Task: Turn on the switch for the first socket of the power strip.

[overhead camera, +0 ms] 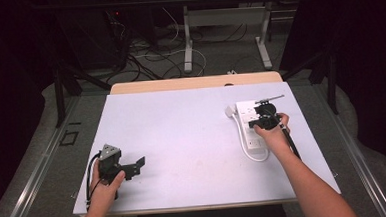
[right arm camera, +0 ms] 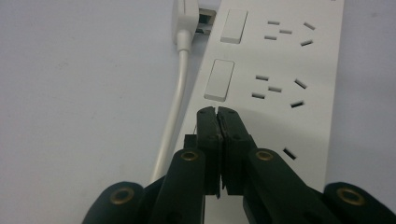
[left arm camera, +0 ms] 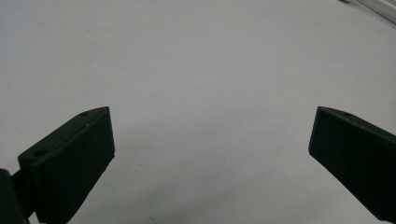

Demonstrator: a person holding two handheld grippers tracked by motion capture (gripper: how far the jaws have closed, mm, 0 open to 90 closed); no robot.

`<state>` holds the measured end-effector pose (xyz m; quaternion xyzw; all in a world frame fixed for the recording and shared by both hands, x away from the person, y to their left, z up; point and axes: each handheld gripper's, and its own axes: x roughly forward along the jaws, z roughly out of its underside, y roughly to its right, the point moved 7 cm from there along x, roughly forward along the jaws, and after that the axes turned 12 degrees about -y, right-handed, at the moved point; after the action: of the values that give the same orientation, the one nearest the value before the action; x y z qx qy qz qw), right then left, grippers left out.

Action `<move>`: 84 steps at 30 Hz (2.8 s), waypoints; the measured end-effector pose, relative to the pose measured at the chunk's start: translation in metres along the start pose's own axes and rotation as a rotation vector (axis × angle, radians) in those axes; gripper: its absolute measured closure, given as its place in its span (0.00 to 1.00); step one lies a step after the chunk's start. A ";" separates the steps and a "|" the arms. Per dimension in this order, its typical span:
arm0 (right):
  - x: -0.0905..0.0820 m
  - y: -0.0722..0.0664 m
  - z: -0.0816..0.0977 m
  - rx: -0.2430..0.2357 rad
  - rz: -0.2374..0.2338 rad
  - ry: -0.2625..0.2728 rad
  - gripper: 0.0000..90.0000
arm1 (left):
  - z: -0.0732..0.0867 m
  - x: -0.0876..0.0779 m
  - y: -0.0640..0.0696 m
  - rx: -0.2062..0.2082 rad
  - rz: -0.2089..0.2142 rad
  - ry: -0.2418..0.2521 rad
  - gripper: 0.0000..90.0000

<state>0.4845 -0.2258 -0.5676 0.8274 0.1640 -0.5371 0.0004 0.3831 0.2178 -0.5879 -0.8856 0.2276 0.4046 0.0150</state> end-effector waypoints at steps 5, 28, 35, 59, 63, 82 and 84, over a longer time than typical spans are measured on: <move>0.005 -0.001 0.000 0.001 0.002 0.000 1.00 | 0.000 0.000 0.000 0.001 0.001 -0.001 0.00; 0.016 -0.008 -0.005 -0.012 -0.023 0.027 1.00 | 0.000 0.000 0.000 0.001 0.001 -0.004 0.00; 0.013 -0.011 0.001 -0.034 0.005 0.017 1.00 | 0.001 0.000 0.000 0.002 0.000 -0.005 0.00; 0.008 -0.009 0.012 -0.037 0.000 -0.007 1.00 | 0.001 0.000 0.001 0.006 0.002 -0.014 0.00; 0.008 -0.008 0.014 -0.027 -0.023 0.009 1.00 | 0.002 0.000 0.001 0.006 0.003 -0.015 0.00; 0.008 -0.005 0.015 -0.007 -0.063 0.042 0.99 | 0.001 0.002 0.001 0.000 0.004 -0.007 0.00; 0.007 -0.004 0.014 0.002 -0.061 0.047 0.97 | 0.001 0.002 0.001 0.003 0.005 -0.018 0.00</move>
<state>0.4733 -0.2223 -0.5796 0.8344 0.1887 -0.5174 -0.0204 0.3828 0.2166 -0.5896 -0.8812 0.2304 0.4123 0.0176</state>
